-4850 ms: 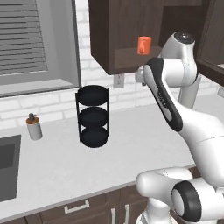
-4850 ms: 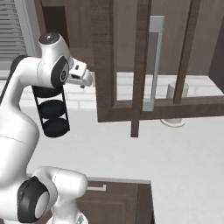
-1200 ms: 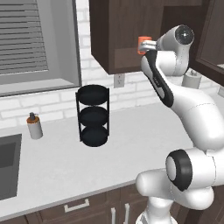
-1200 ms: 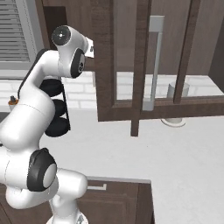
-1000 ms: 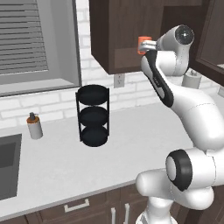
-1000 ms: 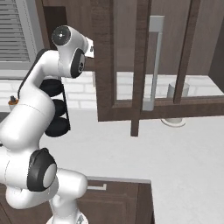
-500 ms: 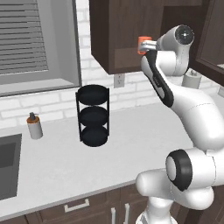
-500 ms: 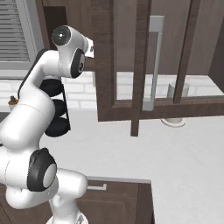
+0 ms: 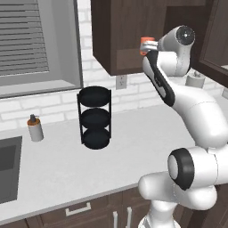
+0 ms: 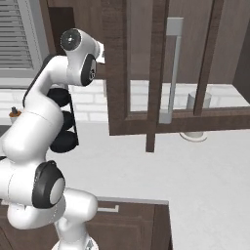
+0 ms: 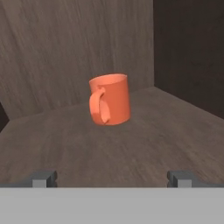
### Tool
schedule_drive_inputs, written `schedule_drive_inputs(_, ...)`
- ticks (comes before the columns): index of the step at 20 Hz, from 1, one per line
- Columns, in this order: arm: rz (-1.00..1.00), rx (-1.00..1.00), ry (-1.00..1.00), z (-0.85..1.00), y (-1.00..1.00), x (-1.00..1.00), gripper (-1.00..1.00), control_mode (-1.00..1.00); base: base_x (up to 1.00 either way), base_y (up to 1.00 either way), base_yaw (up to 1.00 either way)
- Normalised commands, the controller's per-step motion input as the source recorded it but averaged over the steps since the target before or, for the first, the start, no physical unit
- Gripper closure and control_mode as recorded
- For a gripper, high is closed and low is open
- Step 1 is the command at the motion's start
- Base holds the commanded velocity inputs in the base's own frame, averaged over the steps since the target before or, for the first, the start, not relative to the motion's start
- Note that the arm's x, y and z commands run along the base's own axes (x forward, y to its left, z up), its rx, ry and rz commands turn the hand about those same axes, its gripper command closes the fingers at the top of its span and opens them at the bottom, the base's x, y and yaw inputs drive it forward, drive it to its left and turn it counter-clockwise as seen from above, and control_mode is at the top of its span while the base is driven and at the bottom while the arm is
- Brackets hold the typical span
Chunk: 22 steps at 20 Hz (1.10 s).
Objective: Gather all objects into one cabinet and sort the glasses and bowls to opposite sides.
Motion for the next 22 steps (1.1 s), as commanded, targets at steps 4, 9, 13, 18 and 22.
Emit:
schedule_drive_inputs(4, 0.00, 0.00, 0.00, 0.00, 0.00, 0.39, -1.00, -1.00, 0.00, 0.00, 0.00)
schedule_drive_inputs(9, 0.00, 0.00, 0.00, 0.00, 0.00, 0.42, -1.00, -1.00, 0.00, 0.00, 0.00)
schedule_drive_inputs(13, -0.01, 0.00, 0.01, 0.00, -0.01, 0.40, -1.00, -1.00, 0.00, 0.00, 0.00)
schedule_drive_inputs(18, -0.02, 0.00, 0.02, 0.00, -0.01, 0.22, -1.00, -1.00, 0.00, 0.00, 0.00)
schedule_drive_inputs(22, -0.03, 0.00, 0.00, 0.00, 0.00, 0.19, -1.00, -1.00, 0.00, 0.00, 0.00)
